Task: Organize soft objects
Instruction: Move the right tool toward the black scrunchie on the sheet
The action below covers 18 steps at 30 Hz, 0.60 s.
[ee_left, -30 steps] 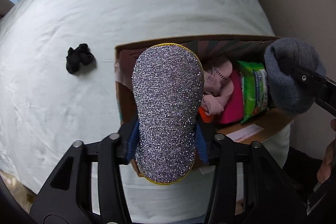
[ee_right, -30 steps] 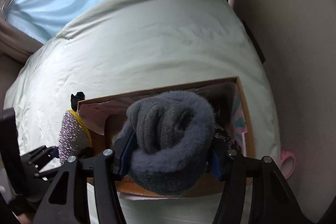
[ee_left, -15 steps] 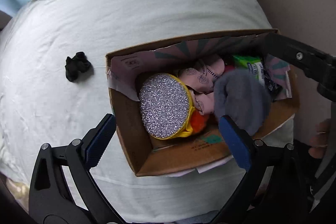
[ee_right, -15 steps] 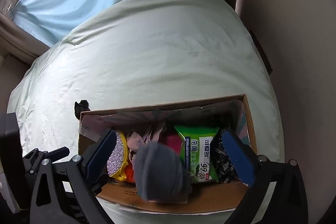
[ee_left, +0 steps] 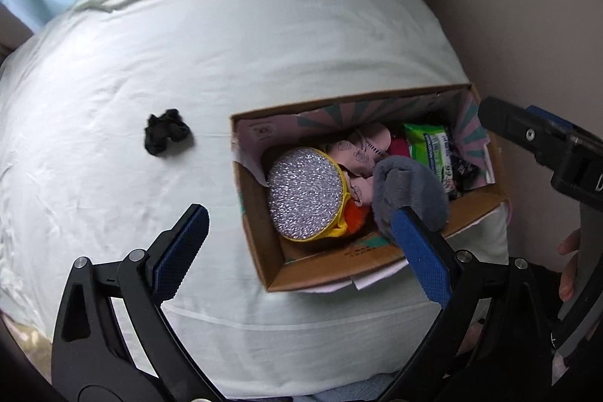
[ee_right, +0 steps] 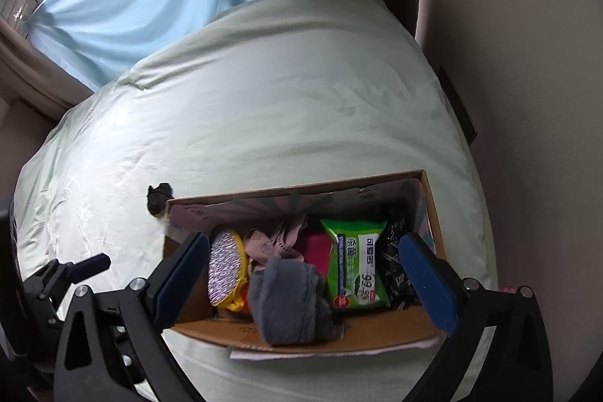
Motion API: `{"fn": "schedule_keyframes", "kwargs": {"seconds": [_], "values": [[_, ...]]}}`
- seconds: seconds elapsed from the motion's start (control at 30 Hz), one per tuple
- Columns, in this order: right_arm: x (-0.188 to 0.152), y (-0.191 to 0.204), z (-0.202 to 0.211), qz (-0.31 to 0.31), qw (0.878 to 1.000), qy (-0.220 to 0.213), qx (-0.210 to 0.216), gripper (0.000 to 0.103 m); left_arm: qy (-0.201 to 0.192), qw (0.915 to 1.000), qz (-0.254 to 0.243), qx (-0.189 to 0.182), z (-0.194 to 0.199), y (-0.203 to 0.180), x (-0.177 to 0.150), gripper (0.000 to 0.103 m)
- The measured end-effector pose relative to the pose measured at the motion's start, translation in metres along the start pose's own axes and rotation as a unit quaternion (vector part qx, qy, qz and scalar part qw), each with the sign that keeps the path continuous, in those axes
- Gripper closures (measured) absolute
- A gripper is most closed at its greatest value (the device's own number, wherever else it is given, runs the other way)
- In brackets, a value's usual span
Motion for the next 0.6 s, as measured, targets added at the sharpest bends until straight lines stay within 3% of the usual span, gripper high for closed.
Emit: {"fn": "schedule_keyframes", "kwargs": {"seconds": [0.3,0.6], "values": [[-0.031,0.049,0.062,0.022,0.999,-0.042,-0.014,0.003,-0.075,0.9968,0.025,-0.012,0.083,0.051,-0.035,0.005],[-0.059,0.132,0.110,0.059,0.995,-0.084,0.002,0.003,-0.138,0.9894,0.044,0.000,0.149,0.126,-0.084,0.005]]}}
Point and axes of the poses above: each gripper's, at about its wrist camera, not at the fingertips, and z roughly against the way its jaws point, y to its left, x to its top, the point moved 1 cm from there along -z, roughly the way its jaws point, and after that the axes turned 9 degrees about y, right-handed, at the moved point
